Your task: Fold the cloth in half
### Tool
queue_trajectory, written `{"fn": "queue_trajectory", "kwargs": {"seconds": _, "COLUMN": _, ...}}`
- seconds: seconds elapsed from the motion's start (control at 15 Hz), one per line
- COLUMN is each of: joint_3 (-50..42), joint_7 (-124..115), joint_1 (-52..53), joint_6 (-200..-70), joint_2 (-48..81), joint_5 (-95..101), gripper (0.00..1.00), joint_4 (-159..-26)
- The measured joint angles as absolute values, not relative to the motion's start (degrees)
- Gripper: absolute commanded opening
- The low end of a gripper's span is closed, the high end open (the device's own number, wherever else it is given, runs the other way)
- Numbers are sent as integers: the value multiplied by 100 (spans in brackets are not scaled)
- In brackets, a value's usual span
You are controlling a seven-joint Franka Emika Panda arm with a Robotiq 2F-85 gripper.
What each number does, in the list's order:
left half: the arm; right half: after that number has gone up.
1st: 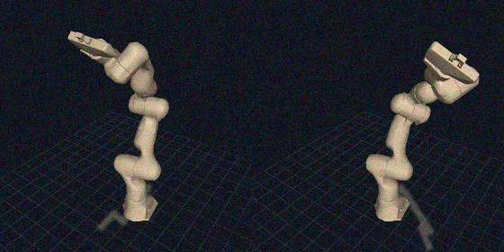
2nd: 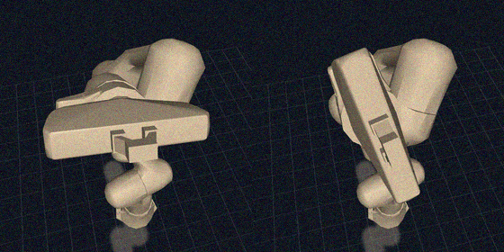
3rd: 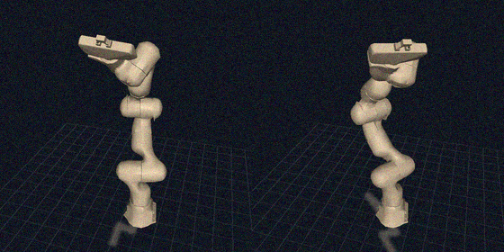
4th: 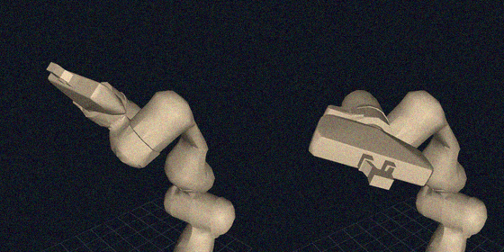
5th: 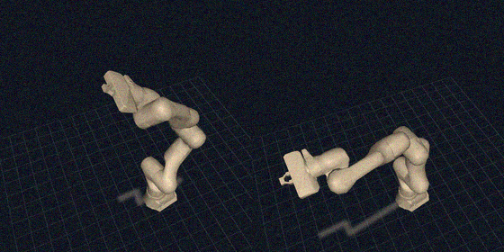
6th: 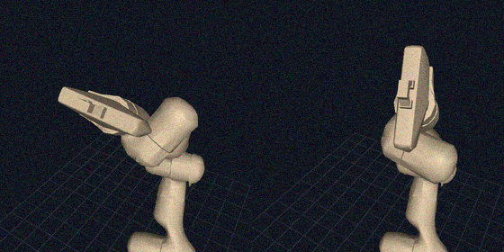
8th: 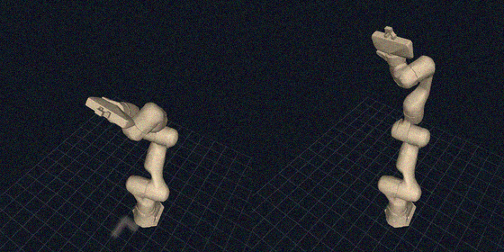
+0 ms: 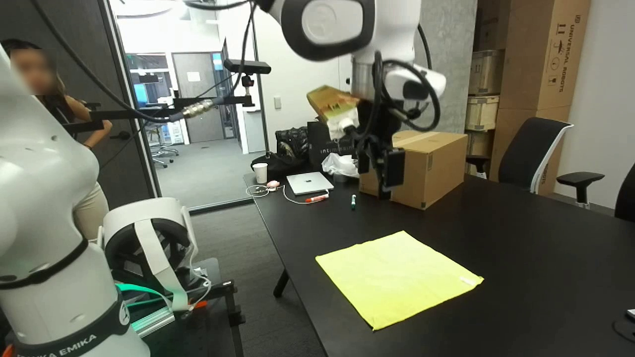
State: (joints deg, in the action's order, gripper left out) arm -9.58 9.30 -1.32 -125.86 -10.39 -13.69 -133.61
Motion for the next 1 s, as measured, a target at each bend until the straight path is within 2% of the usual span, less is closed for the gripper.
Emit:
{"fn": "queue_trajectory", "kwargs": {"seconds": 0.47, "joint_3": -669, "joint_7": 1689, "joint_1": -174, "joint_6": -13341, "joint_2": 913, "joint_5": -2287, "gripper": 100, "joint_4": -13083}}
{"fn": "queue_trajectory", "kwargs": {"seconds": 1.0, "joint_3": -134, "joint_7": 1586, "joint_1": -338, "joint_6": -14299, "joint_2": 2523, "joint_5": -2278, "gripper": 100, "joint_4": -12420}}
